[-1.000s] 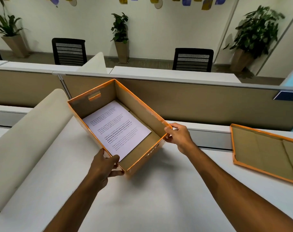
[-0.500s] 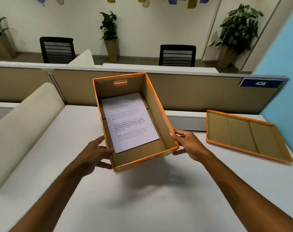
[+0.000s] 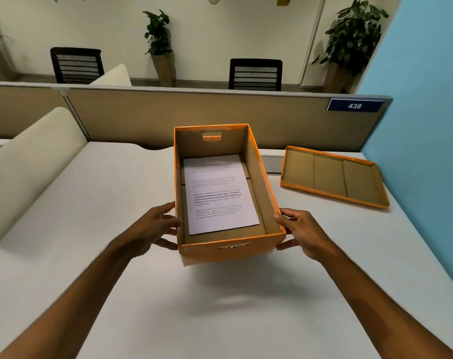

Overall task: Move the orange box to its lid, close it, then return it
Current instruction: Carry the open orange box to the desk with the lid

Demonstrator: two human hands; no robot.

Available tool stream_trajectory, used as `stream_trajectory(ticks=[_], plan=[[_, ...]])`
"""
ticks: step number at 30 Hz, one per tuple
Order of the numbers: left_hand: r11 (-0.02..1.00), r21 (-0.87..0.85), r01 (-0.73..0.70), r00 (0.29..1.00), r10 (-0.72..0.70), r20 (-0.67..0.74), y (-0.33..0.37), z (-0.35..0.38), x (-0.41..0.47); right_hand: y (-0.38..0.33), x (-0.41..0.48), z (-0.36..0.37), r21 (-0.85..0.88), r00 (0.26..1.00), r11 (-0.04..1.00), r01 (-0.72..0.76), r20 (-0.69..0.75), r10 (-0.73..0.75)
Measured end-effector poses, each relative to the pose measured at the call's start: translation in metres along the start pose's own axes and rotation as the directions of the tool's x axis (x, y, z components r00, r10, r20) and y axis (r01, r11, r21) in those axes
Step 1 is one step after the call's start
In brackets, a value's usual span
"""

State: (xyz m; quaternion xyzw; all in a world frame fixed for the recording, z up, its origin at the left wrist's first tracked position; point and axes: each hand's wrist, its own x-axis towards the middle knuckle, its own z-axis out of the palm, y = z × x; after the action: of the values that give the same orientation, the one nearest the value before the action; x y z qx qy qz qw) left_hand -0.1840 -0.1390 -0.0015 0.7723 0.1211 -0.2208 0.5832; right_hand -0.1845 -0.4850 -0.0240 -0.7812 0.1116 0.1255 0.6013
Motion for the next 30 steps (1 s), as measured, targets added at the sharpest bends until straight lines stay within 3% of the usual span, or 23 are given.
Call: stream_trajectory(ticks=[9,30], plan=[[0.999,0.029,0.037,0.999,-0.037,0.014,-0.033,0.052,-0.039,0.043,-0.070,-0.026,-0.031,0.999,0.999,-0.025,-0.023,0.024],[0.995,0.100,-0.015,1.000,0.015,0.006,-0.075,0.058,-0.063,0.091,-0.126,0.010,0.005,0.980,0.988,-0.156,-0.123,0.156]])
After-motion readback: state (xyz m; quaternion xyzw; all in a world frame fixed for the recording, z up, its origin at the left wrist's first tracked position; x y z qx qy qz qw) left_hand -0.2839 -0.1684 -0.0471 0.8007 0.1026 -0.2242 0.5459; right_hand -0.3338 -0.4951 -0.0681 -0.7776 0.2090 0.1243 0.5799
